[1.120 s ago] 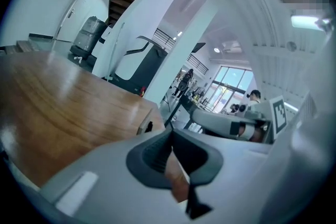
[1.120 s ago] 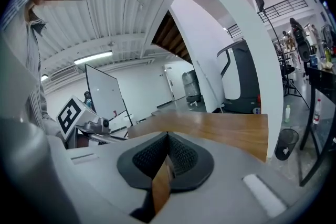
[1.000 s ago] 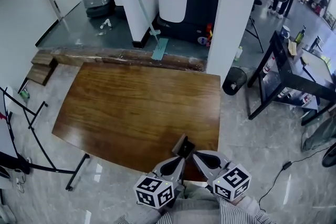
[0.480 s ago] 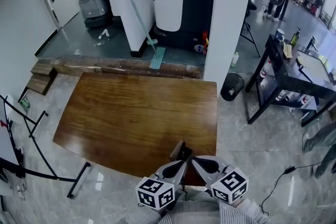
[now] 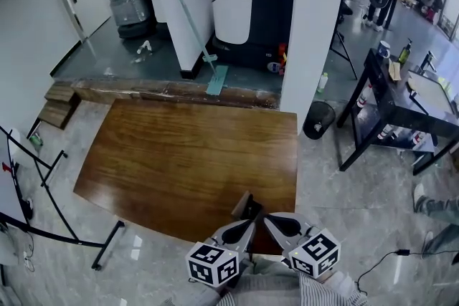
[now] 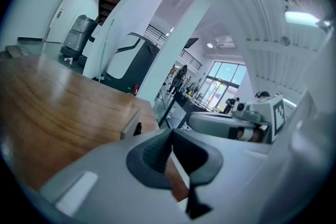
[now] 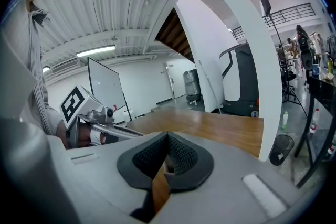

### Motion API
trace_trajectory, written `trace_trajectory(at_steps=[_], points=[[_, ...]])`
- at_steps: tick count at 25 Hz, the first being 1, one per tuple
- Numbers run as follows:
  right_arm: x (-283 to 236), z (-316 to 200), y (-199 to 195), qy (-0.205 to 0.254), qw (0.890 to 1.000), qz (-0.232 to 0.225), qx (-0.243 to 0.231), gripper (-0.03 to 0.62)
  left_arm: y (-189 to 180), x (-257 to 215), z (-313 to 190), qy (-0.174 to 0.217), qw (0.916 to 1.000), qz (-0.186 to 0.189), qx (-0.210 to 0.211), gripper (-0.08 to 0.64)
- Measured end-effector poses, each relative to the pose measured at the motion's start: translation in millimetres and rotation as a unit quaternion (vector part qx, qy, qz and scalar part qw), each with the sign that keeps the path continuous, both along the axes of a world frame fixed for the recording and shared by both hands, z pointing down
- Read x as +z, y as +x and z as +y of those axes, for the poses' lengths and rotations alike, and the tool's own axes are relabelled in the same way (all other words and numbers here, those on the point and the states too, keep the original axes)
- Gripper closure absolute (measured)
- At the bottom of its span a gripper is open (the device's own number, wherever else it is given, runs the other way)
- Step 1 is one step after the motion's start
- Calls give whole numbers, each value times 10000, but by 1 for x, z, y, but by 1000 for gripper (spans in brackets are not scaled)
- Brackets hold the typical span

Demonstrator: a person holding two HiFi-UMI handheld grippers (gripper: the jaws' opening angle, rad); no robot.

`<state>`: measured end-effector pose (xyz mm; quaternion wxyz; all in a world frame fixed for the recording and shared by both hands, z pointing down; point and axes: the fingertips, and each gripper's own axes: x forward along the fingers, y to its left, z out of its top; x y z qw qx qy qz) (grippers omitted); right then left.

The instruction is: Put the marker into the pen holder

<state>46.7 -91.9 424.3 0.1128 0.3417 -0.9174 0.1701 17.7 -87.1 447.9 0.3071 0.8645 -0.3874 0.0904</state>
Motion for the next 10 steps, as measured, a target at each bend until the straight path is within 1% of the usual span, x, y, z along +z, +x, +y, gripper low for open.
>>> trace_trajectory(at_steps=[6,10], points=[[4,1,-2,-15,10000,58,-64,592,-4,3,1,-22,10000,-9,-77,552],[8,0,-5,5,9998,180,-122,592,-5,6,1,-83,9999,-108,-61,552]])
